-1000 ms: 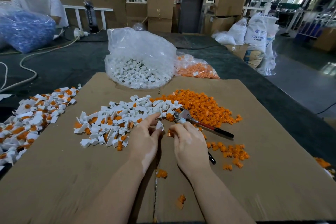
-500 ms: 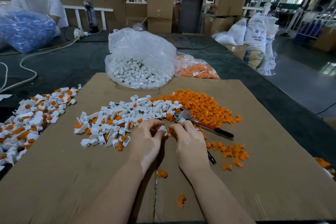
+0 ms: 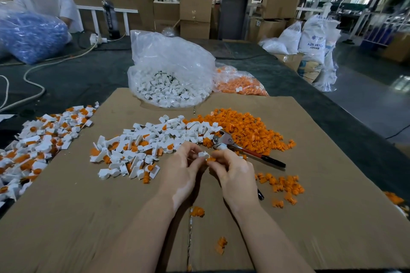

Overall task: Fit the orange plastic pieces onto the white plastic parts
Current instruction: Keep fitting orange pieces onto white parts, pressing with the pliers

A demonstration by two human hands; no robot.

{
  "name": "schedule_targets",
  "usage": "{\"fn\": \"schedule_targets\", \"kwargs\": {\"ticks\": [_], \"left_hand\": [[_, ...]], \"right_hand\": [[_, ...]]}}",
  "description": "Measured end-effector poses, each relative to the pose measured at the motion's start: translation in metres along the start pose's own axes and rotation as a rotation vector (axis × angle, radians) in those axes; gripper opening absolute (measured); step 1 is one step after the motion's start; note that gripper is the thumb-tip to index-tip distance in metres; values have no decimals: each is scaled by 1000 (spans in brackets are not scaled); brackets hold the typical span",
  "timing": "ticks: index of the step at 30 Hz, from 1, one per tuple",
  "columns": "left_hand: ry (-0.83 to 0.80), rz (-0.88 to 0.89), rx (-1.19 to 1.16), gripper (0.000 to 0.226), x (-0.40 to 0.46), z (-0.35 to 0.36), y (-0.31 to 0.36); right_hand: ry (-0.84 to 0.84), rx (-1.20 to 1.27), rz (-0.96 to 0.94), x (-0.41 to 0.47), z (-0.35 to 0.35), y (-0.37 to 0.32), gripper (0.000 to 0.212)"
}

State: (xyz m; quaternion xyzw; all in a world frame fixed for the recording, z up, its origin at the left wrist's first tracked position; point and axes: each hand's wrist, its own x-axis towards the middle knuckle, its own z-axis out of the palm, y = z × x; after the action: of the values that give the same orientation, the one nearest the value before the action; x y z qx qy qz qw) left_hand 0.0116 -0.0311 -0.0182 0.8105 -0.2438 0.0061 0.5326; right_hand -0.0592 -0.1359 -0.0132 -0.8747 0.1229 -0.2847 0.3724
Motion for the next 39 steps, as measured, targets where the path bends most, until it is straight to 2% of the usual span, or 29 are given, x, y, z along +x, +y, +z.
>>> {"fn": "schedule_targets", "kwargs": {"ticks": [6,11,19,24,31,36,39], "left_hand": [[-13,-19,-28,14,0,1,-1],[-54,1,-22,18,-2,-2,4],[-44,-122,-186,6,-2,-2,4],[-72,-85,-107,2,-2,-3,3],[-79,-70,-95,6,-2,-3,3],[-31,-112,-132,12,0,-3,3],[-18,-142,-172,6,0,-4,3]], "right_hand": [[36,1,-1,-1,1,2,18],[146,-179,-77,-1,3,2,7],[189,-259,-129,-1,6,2,14],[143,-261,-166,-1,6,2,20],[42,-187,-88,0,7,6,15],[69,-120,-115,-1,4,4,12],[115,-87,-151,-2,3,2,11]]}}
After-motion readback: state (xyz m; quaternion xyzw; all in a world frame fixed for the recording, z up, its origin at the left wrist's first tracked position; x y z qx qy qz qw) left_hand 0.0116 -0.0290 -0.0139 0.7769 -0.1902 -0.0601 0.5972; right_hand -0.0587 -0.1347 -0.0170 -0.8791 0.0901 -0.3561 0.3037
